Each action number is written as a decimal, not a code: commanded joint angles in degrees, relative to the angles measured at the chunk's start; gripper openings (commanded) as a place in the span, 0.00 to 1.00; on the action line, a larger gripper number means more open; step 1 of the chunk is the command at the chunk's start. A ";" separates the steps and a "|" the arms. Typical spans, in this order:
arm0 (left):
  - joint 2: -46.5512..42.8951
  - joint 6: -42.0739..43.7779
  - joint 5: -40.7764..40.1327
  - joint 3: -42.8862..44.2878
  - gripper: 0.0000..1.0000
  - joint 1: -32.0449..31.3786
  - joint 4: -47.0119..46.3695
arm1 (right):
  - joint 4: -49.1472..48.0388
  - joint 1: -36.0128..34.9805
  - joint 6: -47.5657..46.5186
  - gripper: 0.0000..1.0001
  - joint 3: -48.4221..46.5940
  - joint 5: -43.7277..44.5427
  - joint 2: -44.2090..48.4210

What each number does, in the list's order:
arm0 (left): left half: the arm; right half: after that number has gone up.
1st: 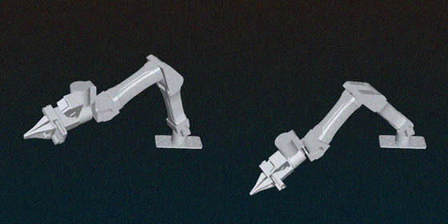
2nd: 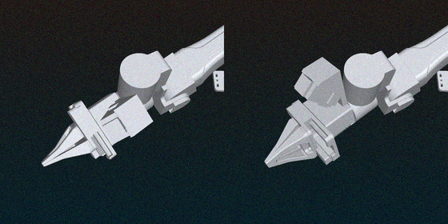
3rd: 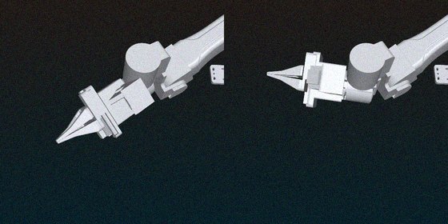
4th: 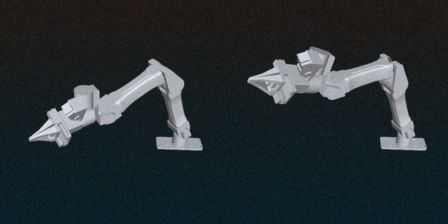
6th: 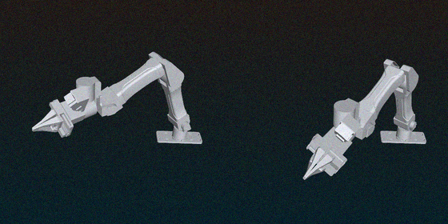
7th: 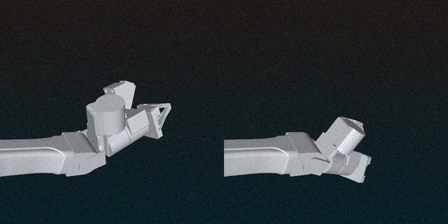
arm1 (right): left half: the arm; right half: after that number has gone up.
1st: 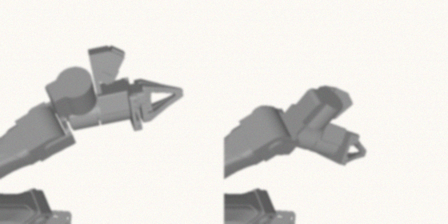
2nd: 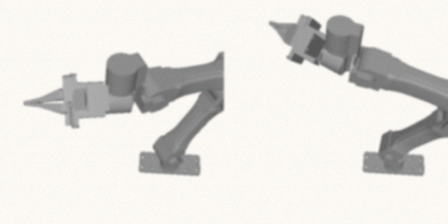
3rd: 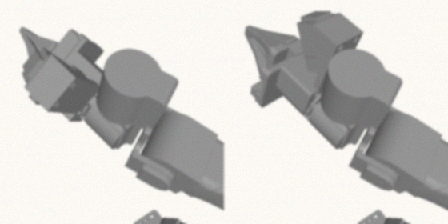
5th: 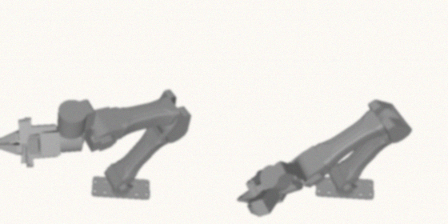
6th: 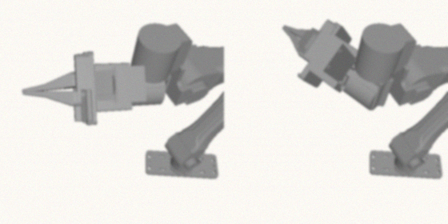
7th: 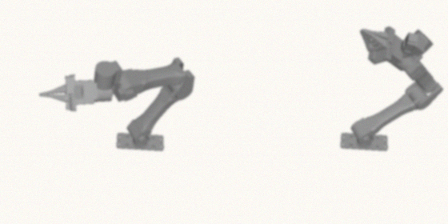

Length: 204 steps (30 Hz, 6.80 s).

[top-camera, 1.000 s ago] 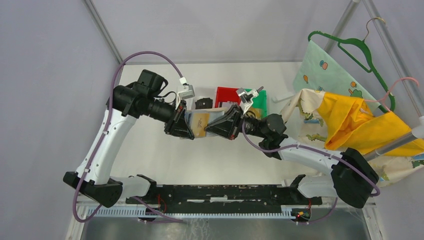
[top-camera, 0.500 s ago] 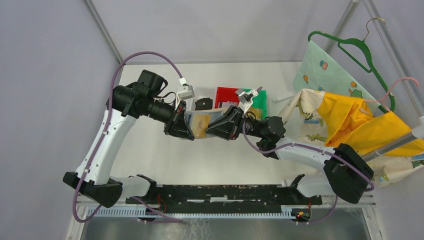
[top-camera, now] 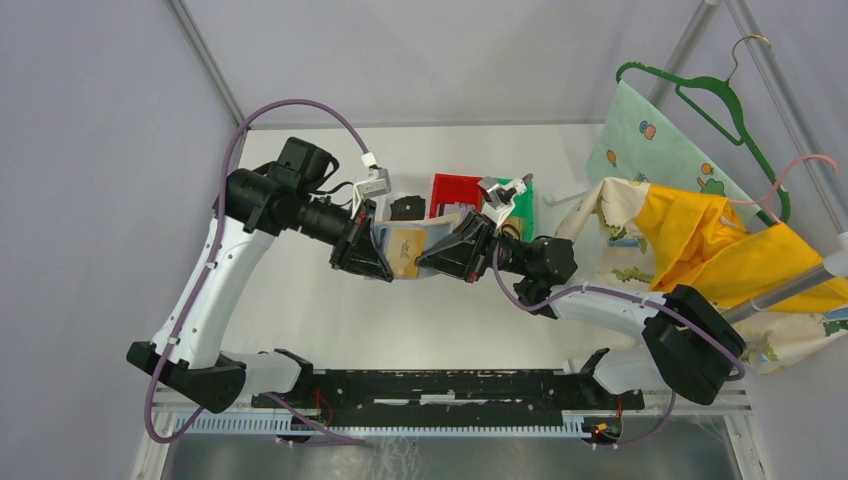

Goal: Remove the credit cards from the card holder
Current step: Remove the credit card from the card holder, then place the credit card in the storage box.

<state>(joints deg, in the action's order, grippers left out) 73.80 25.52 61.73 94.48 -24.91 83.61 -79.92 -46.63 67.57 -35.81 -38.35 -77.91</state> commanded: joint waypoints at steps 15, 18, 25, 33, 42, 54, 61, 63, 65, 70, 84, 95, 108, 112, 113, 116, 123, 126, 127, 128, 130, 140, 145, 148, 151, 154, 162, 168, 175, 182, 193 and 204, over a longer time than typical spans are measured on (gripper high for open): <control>-1.53 4.83 -3.11 0.99 0.16 -0.26 -0.69 | 13.91 0.40 -12.22 0.00 -0.93 -2.26 9.90; -2.09 4.88 -2.79 0.51 0.18 -0.26 -1.28 | 13.61 0.34 -11.53 0.00 -1.66 -2.77 9.93; -2.58 -0.31 -3.45 -1.90 0.02 -0.23 -4.95 | 11.68 -0.46 -9.63 0.10 -1.97 -3.60 8.73; -1.35 0.32 -2.72 0.06 0.12 -0.24 -3.12 | 12.06 -0.97 -10.25 0.39 -3.73 -2.26 6.76; -0.47 1.28 -0.37 2.12 0.04 -0.23 -0.29 | 6.31 -2.50 -4.46 0.26 -6.48 -1.91 1.25; -1.00 2.30 -2.12 2.58 0.03 -0.23 0.10 | 35.68 0.59 -20.81 0.56 -6.83 -3.78 11.65; -2.08 1.29 -2.32 1.60 0.03 -0.23 -1.42 | 44.69 0.76 -26.31 0.60 -10.36 -3.90 11.08; -2.54 1.68 -1.90 1.23 0.03 -0.23 -1.69 | 46.21 0.96 -27.35 0.60 -11.10 -3.74 11.11; -2.90 2.28 -1.19 1.02 0.03 -0.27 -1.68 | 46.34 1.15 -27.41 0.60 -11.30 -3.75 11.11; -3.05 2.98 0.19 -0.16 0.05 -0.23 -1.40 | 39.20 1.10 -23.19 0.58 -10.48 -4.50 9.79; -0.24 6.02 2.83 -2.66 0.26 -0.23 -0.95 | 10.81 1.13 -5.75 0.31 -6.63 -3.87 2.88; -0.45 3.26 3.46 -1.10 0.35 -0.23 -3.72 | 20.39 0.91 -13.74 0.00 -5.70 -2.51 6.53; -0.88 4.77 6.05 -0.04 0.36 -0.26 -1.01 | 21.03 2.33 -14.92 0.00 -1.11 -2.87 10.01; -0.57 6.04 5.48 0.27 0.34 -0.32 0.32 | 20.93 2.52 -14.79 0.00 -1.02 -3.35 10.62; -0.58 6.10 5.28 0.27 0.33 -0.26 0.32 | 20.99 2.59 -14.79 0.00 -0.93 -3.42 10.81; -0.76 6.37 4.68 0.32 0.28 -0.28 0.32 | 20.11 3.04 -14.16 0.00 -0.05 -3.19 11.65; -0.20 6.08 5.93 0.63 0.11 -0.23 -0.12 | 5.49 3.08 -6.23 0.00 5.00 -0.52 11.30; 0.10 5.55 6.38 1.36 0.11 -0.23 -0.12 | 3.71 3.04 -5.41 0.00 5.88 -0.20 11.19; 0.11 5.44 6.39 1.60 0.11 -0.24 -0.12 | 3.67 3.08 -5.48 0.00 6.17 -0.09 11.23; 0.12 5.34 6.36 1.74 0.11 -0.29 -0.12 | 3.73 3.03 -5.59 0.00 6.40 0.25 11.45; -0.03 5.29 6.46 1.72 0.11 -0.25 -0.22 | 3.95 3.05 -5.82 0.00 6.42 0.64 11.59; -0.56 1.60 5.06 0.73 0.05 -0.30 -3.67 | 0.63 2.05 -2.98 0.41 3.21 0.19 7.93; -0.75 1.54 4.20 0.63 0.04 -0.24 -4.03 | -3.28 2.05 -0.07 0.26 2.68 0.29 6.13; -0.76 1.64 3.40 0.46 0.03 -0.26 -4.11 | -4.80 2.22 0.78 0.07 2.63 -0.09 6.21; -0.63 1.56 1.40 0.65 0.02 -0.26 -4.44 | -2.78 4.24 0.34 0.00 3.75 -1.64 7.79; -0.83 0.74 -1.80 0.85 0.02 -0.16 -5.57 | 1.29 8.65 -0.67 0.00 7.17 -2.59 11.96; -1.41 -2.89 -10.40 -0.73 0.02 -0.06 -10.68 | 30.17 21.07 -13.50 0.00 9.60 -4.97 24.08; -0.82 -4.47 -19.83 -2.21 0.02 -0.09 -12.77 | 56.26 31.91 -27.17 0.00 6.16 -0.89 25.00; 1.13 -5.03 -21.37 0.64 0.02 -0.01 -10.65 | 73.52 32.62 -41.88 0.00 -2.48 16.03 13.68; 1.40 -4.91 -21.11 3.12 0.02 -0.03 -8.82 | 72.56 32.40 -43.51 0.00 -4.88 27.10 3.92; 0.89 -3.78 -17.82 4.00 0.02 -0.07 -7.54 | 67.14 31.93 -42.92 0.00 -8.55 28.70 -8.10; 0.30 -2.97 -15.46 3.80 0.02 -0.08 -7.06 | 71.01 30.37 -46.16 0.25 -11.44 32.79 -9.99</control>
<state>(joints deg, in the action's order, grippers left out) 75.92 22.70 42.87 96.03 -25.10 77.56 -9.52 -15.22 24.12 -44.18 -9.96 -90.04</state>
